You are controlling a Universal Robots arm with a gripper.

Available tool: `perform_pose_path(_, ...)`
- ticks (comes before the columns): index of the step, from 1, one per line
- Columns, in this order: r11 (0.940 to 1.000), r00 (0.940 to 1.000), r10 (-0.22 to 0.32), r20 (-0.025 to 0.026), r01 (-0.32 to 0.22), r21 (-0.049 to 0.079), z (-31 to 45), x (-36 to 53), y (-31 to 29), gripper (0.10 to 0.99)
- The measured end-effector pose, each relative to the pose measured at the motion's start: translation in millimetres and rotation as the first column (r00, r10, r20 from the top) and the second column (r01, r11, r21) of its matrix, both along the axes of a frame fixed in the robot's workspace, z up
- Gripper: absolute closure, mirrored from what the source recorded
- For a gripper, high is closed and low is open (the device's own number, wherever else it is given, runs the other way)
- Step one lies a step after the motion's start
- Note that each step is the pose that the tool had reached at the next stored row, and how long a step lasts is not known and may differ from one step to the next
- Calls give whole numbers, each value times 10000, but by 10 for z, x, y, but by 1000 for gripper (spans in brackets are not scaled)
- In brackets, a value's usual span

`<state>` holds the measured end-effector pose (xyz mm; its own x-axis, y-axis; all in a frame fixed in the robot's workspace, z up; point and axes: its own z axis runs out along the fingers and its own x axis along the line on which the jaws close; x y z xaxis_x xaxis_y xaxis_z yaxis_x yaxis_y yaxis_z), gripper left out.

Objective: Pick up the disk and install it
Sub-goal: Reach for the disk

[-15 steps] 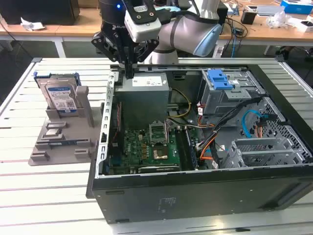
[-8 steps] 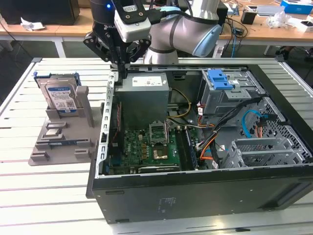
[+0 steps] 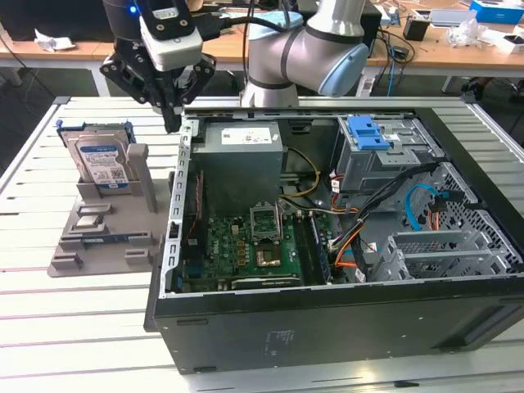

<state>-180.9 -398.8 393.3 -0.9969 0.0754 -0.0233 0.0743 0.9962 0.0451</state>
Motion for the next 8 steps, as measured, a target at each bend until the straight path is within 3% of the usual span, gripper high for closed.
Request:
perform_pose_path(3, 10000, 10000, 2, 0, -2, -1, 0, -110, 0, 980)
perform_pose_path(4, 10000, 10000, 0, 0, 0, 0, 0, -200, 0, 980)
perform_pose_path(8, 10000, 10000, 0, 0, 0, 0, 0, -342, 0, 980)
